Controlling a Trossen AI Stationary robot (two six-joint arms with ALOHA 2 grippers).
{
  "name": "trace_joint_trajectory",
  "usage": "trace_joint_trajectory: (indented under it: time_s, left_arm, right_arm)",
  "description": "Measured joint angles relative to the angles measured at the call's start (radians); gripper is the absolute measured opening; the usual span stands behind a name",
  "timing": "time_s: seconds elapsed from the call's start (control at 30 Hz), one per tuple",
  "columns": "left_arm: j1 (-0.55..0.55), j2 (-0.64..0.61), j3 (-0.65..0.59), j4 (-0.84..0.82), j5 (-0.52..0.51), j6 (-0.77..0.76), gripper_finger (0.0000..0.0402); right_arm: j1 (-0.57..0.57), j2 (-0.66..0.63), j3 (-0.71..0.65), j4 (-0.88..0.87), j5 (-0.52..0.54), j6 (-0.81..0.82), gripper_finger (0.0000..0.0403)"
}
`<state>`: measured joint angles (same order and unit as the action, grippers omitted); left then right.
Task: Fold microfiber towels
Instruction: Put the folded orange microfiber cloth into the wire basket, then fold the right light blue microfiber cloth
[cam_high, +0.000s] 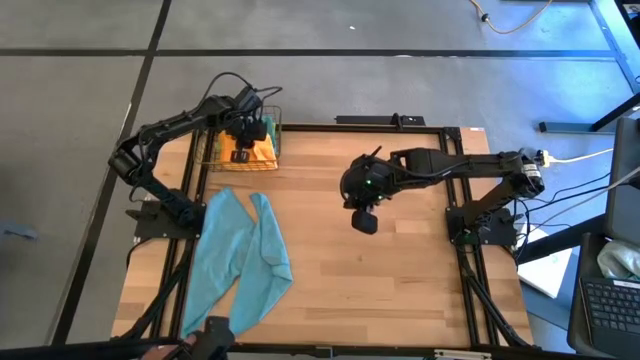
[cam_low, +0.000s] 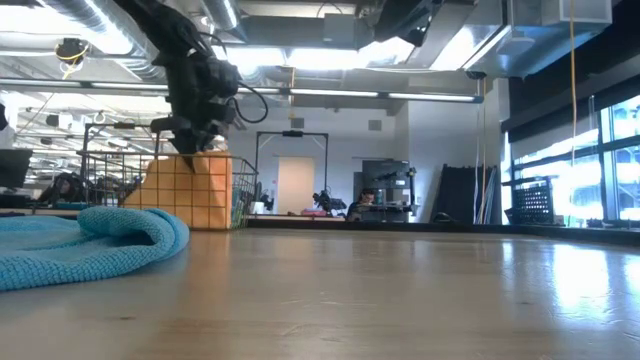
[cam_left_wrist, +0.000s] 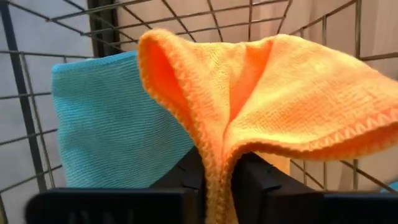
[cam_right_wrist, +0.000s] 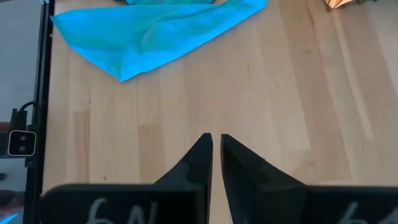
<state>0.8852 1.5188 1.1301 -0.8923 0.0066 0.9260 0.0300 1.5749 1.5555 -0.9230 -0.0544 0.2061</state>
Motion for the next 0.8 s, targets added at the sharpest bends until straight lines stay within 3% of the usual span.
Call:
trace_joint_trajectory:
  time_s: [0.23,0.43,0.8]
  left_arm:
    - [0.0,0.0,0.0,-0.001,-0.095,-0.066,0.0118]
    - [-0.003,0.0,0.0,0.059,-0.323,-0.157,0.0151]
    - [-0.003,0.0,0.0,0.065,-0.318,-0.163,0.0154]
  right_arm:
    - [0.0,0.0,0.0,0.0,0.008,0.0,0.0036]
    - [0.015,0.0,0.0,-0.007,0.004,0.025,0.0036]
    - [0.088,0.0,0.0,-0.05,0.059,0.105,0.0036]
